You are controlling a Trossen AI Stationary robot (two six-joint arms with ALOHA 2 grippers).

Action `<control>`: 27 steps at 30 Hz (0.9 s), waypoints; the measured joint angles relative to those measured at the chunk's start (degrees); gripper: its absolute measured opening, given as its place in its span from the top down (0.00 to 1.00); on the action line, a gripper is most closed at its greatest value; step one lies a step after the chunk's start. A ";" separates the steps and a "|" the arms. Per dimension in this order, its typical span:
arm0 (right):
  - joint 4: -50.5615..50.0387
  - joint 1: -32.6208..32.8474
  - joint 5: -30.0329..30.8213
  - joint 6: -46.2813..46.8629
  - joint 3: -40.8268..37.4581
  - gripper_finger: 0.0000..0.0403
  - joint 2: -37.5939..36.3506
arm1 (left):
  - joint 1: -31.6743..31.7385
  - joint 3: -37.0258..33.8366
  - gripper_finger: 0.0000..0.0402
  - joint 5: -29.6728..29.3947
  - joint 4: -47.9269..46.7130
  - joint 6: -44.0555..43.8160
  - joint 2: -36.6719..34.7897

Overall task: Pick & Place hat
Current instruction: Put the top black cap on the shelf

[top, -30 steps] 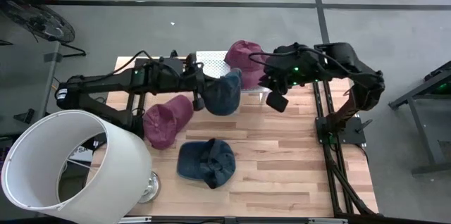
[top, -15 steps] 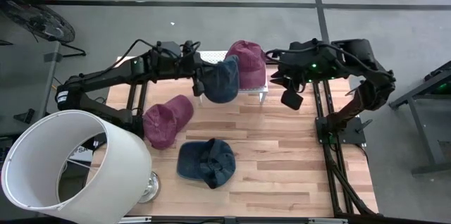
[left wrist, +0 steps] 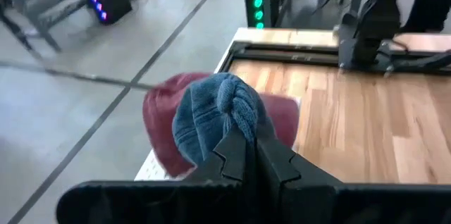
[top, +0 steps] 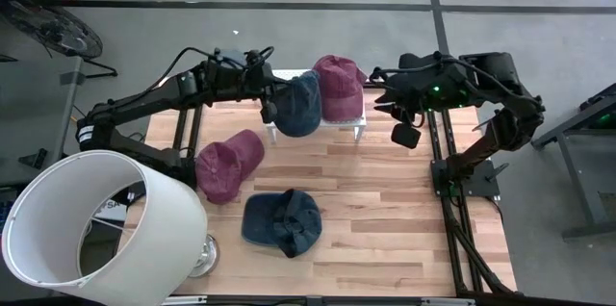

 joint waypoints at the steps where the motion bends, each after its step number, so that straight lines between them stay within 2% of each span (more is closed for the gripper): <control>1: -0.08 0.00 0.26 -0.44 0.00 0.86 0.00 | 0.23 -0.02 1.00 -0.19 -0.67 -0.04 -0.01; 9: -0.50 -0.01 2.34 -2.73 0.00 0.86 0.00 | 0.27 -0.04 1.00 -4.13 -1.40 -0.02 -0.01; 15: -0.50 -1.25 2.20 -3.64 0.00 0.86 0.00 | 0.57 -0.07 1.00 -4.25 -1.37 0.01 0.73; 22: -0.38 -4.88 2.36 -2.39 0.00 0.86 0.00 | 2.72 -0.07 1.00 -2.75 -0.66 0.01 2.72; 27: 0.44 -9.48 3.68 0.93 0.00 0.86 0.04 | 3.18 -0.08 1.00 -3.89 -0.38 0.26 3.42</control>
